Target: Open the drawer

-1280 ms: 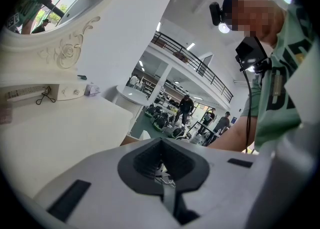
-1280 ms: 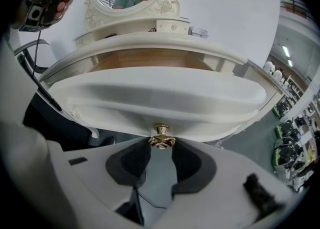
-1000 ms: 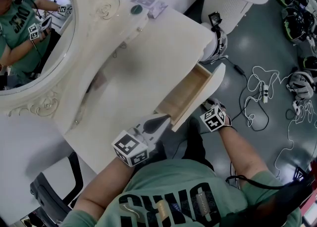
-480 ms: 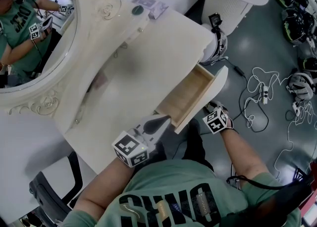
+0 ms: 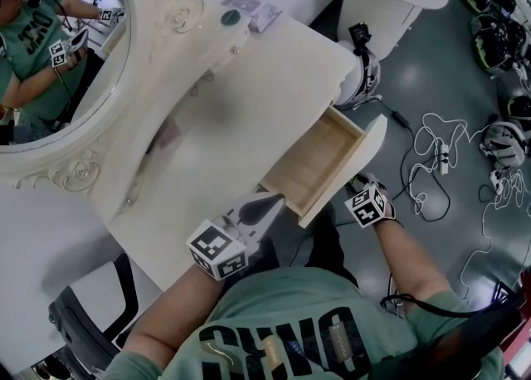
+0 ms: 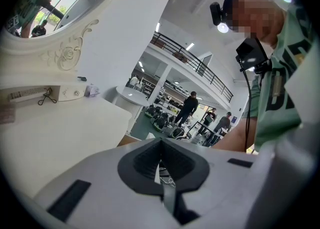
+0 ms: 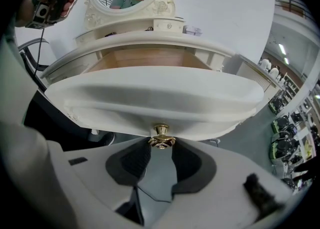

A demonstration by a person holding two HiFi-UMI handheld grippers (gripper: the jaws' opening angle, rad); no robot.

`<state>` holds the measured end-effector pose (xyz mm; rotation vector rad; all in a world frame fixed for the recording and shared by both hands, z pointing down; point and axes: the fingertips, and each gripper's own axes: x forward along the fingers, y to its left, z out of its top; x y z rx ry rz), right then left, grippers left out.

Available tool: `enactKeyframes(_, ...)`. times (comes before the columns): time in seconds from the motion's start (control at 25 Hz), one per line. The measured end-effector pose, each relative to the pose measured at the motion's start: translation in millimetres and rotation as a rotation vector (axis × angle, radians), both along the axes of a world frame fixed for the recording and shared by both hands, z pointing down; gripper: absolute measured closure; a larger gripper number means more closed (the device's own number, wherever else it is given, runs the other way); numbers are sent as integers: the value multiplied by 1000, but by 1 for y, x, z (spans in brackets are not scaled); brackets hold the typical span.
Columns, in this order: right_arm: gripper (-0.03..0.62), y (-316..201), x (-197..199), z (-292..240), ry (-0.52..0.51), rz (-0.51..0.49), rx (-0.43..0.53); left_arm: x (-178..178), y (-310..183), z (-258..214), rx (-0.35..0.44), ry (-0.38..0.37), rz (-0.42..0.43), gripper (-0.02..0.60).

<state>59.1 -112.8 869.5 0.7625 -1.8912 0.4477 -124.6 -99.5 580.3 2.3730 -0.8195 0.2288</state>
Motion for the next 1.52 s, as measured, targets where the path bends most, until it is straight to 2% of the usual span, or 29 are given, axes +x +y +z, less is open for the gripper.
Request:
enactKeyframes(0.84, 459, 12, 11, -1, -21, 26, 4, 0, 4, -10, 16, -10, 3, 572)
enactKeyframes(1.24, 437, 11, 13, -10, 12, 60, -2, -5, -13, -29, 41, -1, -8, 572)
enactKeyframes(1.4, 437, 17, 12, -43, -48, 5, 33, 0, -25, -52, 81, 11, -16, 572)
enactKeyframes(1.52, 437, 9, 9, -87, -159, -7, 83, 3, -32, -79, 123, 20, -37, 572)
